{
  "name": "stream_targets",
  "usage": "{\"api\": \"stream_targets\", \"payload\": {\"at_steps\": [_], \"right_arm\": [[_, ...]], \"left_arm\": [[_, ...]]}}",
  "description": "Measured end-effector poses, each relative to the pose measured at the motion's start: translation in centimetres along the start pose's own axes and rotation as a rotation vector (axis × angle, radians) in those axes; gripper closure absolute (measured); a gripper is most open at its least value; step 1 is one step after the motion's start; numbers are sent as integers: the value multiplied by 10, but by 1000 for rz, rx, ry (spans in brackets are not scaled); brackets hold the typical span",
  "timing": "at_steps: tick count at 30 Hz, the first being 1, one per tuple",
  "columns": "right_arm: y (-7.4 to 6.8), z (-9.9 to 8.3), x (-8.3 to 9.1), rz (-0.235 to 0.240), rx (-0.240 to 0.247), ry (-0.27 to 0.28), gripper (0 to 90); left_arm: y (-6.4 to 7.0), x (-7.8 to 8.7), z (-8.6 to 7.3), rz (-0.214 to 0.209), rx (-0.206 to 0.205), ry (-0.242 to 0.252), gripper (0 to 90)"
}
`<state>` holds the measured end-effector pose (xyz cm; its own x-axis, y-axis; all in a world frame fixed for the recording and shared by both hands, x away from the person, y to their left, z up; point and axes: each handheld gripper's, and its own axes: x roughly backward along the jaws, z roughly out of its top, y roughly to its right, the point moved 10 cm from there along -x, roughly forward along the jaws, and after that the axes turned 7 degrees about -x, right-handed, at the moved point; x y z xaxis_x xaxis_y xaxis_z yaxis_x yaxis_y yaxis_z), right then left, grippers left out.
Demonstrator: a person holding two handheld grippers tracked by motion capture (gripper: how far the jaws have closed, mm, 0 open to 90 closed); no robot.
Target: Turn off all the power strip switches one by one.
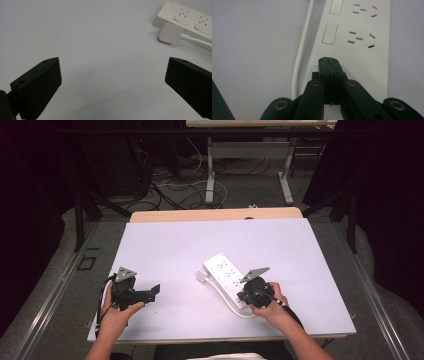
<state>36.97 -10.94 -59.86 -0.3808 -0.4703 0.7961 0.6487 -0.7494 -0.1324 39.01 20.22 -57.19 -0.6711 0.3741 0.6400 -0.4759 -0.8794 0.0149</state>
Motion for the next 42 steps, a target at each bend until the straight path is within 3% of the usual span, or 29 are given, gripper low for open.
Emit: {"api": "stream_targets", "payload": {"at_steps": [4,11,12,19,30,36,42], "right_arm": [[-1,2,-1,4,3,15,900],[-4,6,-4,12,4,-8,878],[-4,9,-5,5,3,12,854],[-7,20,-7,17,13,0,900],[-4,33,-18,1,-37,13,900],[-1,40,-22,-1,-34,32,900],[0,43,-27,2,-55,16,900]], "left_arm": [[0,0,0,0,-3,3,7],[0,1,1,-2,7,7,7],[0,0,1,-2,6,7,6],[0,0,0,-3,6,6,6],[-1,0,0,-6,1,1,7],[-2,0,0,-4,-1,4,8],[-2,0,0,-3,0,5,8]]}}
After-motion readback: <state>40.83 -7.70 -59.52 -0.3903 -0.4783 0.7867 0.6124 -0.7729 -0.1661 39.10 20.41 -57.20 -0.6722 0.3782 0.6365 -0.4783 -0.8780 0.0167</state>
